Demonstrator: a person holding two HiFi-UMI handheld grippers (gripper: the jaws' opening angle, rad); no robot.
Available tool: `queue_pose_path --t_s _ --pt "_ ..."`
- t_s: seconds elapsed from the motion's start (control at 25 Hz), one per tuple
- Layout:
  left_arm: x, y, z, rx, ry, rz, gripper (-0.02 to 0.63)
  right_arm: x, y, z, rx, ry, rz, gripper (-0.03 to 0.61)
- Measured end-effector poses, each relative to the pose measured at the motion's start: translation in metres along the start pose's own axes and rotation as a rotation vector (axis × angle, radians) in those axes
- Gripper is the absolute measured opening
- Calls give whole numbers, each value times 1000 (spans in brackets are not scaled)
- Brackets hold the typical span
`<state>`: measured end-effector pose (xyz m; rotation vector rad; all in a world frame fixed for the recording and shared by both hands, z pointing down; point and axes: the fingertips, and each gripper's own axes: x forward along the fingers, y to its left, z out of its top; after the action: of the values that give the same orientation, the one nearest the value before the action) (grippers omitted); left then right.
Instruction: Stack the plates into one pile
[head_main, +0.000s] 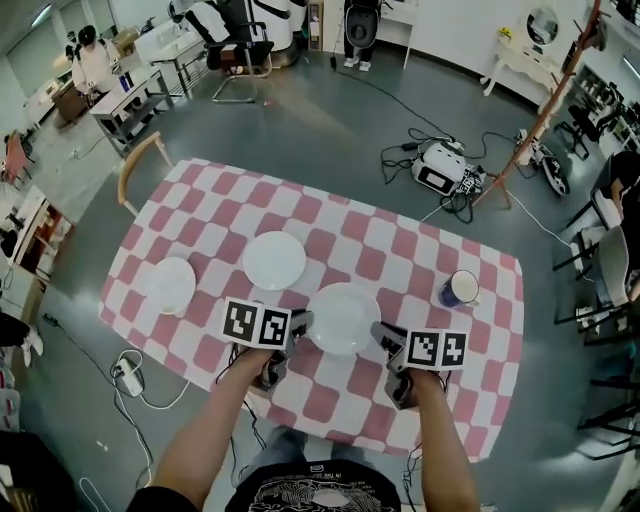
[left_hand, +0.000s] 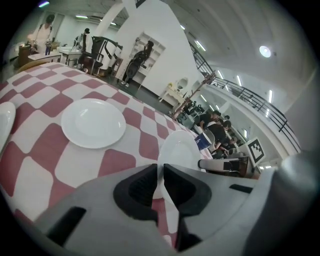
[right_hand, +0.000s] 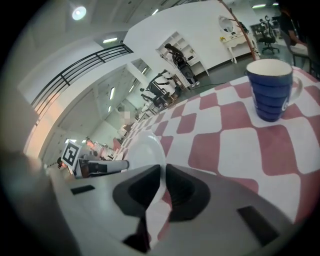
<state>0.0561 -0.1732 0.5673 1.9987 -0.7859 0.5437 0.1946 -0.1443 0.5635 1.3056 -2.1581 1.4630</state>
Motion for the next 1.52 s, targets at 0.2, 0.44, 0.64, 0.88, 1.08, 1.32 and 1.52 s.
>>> queue_pose_path --t_s 0.2,0.44,0.64,0.88,1.08,1.32,1.52 --pt "-27 31 19 -14 -44 31 43 31 32 16 -44 11 25 41" --pt "-55 73 41 -38 -92 46 43 72 68 33 -77 21 36 40" --pt "-72 103 63 -49 -117 48 43 102 93 51 -107 24 22 41" --pt "-75 131 84 -79 -148 73 44 131 105 72 -136 36 13 41" --pt "-63 155 97 -114 -161 124 48 159 98 87 -146 64 17 41" --pt "-50 181 96 -149 -136 178 48 193 83 84 -106 106 38 43" --pt "-43 191 91 -169 -131 196 56 206 77 81 -99 115 40 44"
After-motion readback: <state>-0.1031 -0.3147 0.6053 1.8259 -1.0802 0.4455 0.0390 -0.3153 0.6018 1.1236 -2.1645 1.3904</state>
